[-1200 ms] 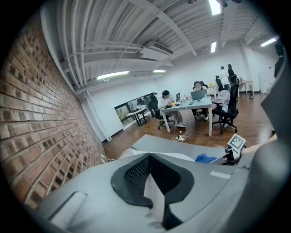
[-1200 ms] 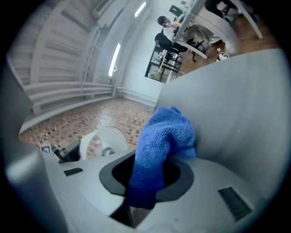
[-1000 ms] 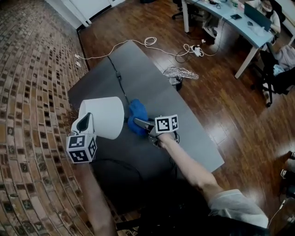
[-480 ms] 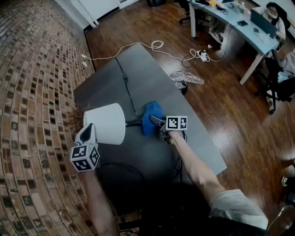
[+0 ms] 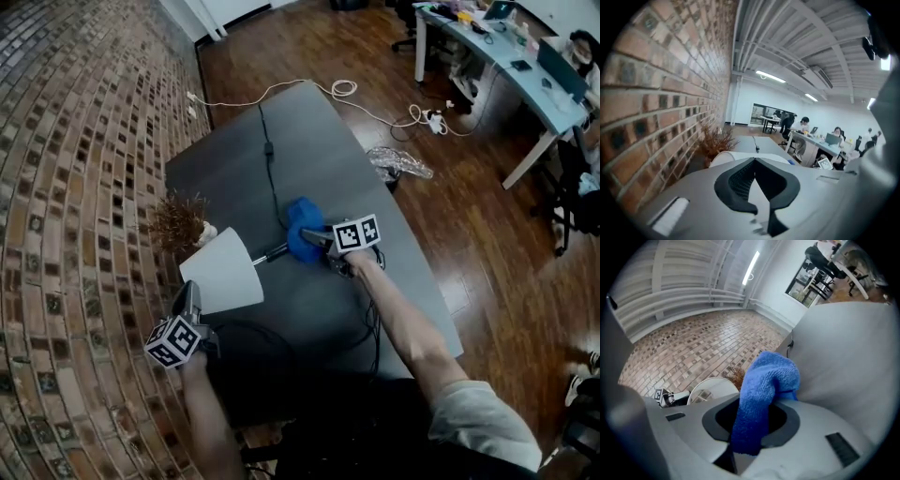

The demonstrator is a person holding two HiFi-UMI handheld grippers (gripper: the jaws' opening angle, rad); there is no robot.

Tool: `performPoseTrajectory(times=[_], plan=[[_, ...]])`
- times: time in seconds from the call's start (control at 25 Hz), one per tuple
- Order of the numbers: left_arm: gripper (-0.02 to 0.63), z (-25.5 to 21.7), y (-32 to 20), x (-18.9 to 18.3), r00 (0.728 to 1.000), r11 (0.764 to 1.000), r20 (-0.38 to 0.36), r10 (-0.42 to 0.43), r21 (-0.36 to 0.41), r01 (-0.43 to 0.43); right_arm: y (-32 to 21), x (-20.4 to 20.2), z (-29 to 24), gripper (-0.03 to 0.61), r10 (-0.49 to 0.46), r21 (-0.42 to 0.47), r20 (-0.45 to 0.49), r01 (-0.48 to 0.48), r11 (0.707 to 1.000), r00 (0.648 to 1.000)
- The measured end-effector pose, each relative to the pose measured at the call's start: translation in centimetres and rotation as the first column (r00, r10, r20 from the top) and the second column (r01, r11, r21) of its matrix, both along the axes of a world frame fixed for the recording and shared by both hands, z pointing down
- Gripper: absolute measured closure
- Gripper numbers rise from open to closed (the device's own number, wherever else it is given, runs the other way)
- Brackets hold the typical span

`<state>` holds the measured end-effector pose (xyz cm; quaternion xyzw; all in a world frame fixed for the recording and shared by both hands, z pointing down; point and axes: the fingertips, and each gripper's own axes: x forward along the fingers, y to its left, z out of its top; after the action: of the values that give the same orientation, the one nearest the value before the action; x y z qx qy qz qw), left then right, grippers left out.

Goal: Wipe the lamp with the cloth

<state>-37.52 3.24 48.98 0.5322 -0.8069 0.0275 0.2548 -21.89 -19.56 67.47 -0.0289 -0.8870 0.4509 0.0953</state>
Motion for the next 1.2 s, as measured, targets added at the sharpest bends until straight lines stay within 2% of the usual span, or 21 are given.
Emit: performPoseTrajectory(times=[0.08, 0.2, 0.36, 0.48, 0.56, 0.64, 0.68, 0.72, 0.76, 0.8, 0.84, 0.92, 0.96, 1.04, 1.08, 1.12, 1.2], plan=[[0.607, 1.8, 2.0, -0.6, 0.989, 0.995, -0.131, -0.062, 0.063, 0.071, 0.1, -0.5, 0.0, 0.491, -0.043, 0.042, -0.075, 0.047, 0.998, 0.996], [0.607, 5.1, 4.6, -0.3, 0.943, 0.978, -0.311, -0.120, 0.125, 0.165, 0.2, -0.9, -0.1, 0.491, -0.101, 0.122, -0.188, 0.125, 0.985, 0.977], [0.609, 5.3, 5.4, 1.0, 0.881, 0.926, -0.467, -0.077, 0.293, 0.237, -0.6, -0.8, -0.1, 0.492, -0.131, 0.215, -0.324, 0.208, 0.954, 0.937], [0.609, 5.3, 5.1, 3.7, 0.867, 0.913, -0.497, -0.032, 0.339, 0.228, -0.7, 0.1, 0.0, 0.492, -0.129, 0.277, -0.404, 0.255, 0.926, 0.905], [0.609, 5.4, 5.0, 5.9, 0.869, 0.904, -0.495, 0.012, 0.376, 0.202, 1.9, 0.4, -1.1, 0.492, -0.187, 0.318, -0.401, 0.328, 0.890, 0.897], [0.609, 5.4, 5.1, 6.9, 0.878, 0.890, -0.477, 0.035, 0.414, 0.189, 6.7, -0.8, -3.3, 0.492, -0.324, 0.373, -0.327, 0.436, 0.819, 0.888], [0.609, 5.4, 5.2, 7.0, 0.880, 0.885, -0.474, 0.036, 0.424, 0.192, 9.1, -1.7, -3.9, 0.492, -0.392, 0.395, -0.299, 0.487, 0.779, 0.870], [0.609, 5.5, 5.3, 7.0, 0.878, 0.883, -0.476, 0.036, 0.426, 0.195, 10.9, -2.5, -3.7, 0.492, -0.438, 0.403, -0.296, 0.527, 0.748, 0.849], [0.608, 5.7, 5.4, 7.2, 0.877, 0.886, -0.480, 0.039, 0.423, 0.192, 12.0, -3.1, -2.7, 0.491, -0.455, 0.395, -0.321, 0.554, 0.733, 0.831], [0.608, 5.8, 5.4, 7.5, 0.876, 0.892, -0.480, 0.045, 0.414, 0.181, 12.3, -3.4, -1.2, 0.491, -0.446, 0.372, -0.358, 0.564, 0.737, 0.820], [0.607, 6.0, 5.3, 7.9, 0.879, 0.902, -0.474, 0.052, 0.399, 0.162, 12.2, -3.5, 0.1, 0.491, -0.426, 0.337, -0.385, 0.554, 0.761, 0.819], [0.609, 6.2, 5.3, 8.4, 0.892, 0.923, -0.448, 0.063, 0.366, 0.118, 11.7, -3.2, 1.1, 0.491, -0.391, 0.254, -0.384, 0.503, 0.826, 0.836], [0.609, 6.1, 5.4, 8.3, 0.897, 0.928, -0.437, 0.066, 0.357, 0.106, 11.6, -2.8, 1.3, 0.491, -0.380, 0.229, -0.387, 0.487, 0.843, 0.840], [0.603, 5.3, 5.4, 7.3, 0.897, 0.927, -0.435, 0.077, 0.363, 0.097, 11.7, -1.7, 2.5, 0.491, -0.360, 0.224, -0.434, 0.486, 0.845, 0.826], [0.603, 4.9, 5.1, 6.5, 0.888, 0.926, -0.452, 0.086, 0.366, 0.096, 11.7, -1.1, 3.3, 0.491, -0.348, 0.228, -0.466, 0.491, 0.841, 0.813], [0.603, 4.8, 4.6, 5.6, 0.872, 0.930, -0.481, 0.090, 0.355, 0.099, 11.5, -0.6, 4.2, 0.491, -0.336, 0.230, -0.492, 0.492, 0.839, 0.803], [0.532, 5.1, 3.3, 4.2, 0.837, 0.950, -0.541, 0.083, 0.296, 0.097, 11.3, 0.4, 5.4, 0.491, -0.324, 0.218, -0.515, 0.487, 0.846, 0.794]])
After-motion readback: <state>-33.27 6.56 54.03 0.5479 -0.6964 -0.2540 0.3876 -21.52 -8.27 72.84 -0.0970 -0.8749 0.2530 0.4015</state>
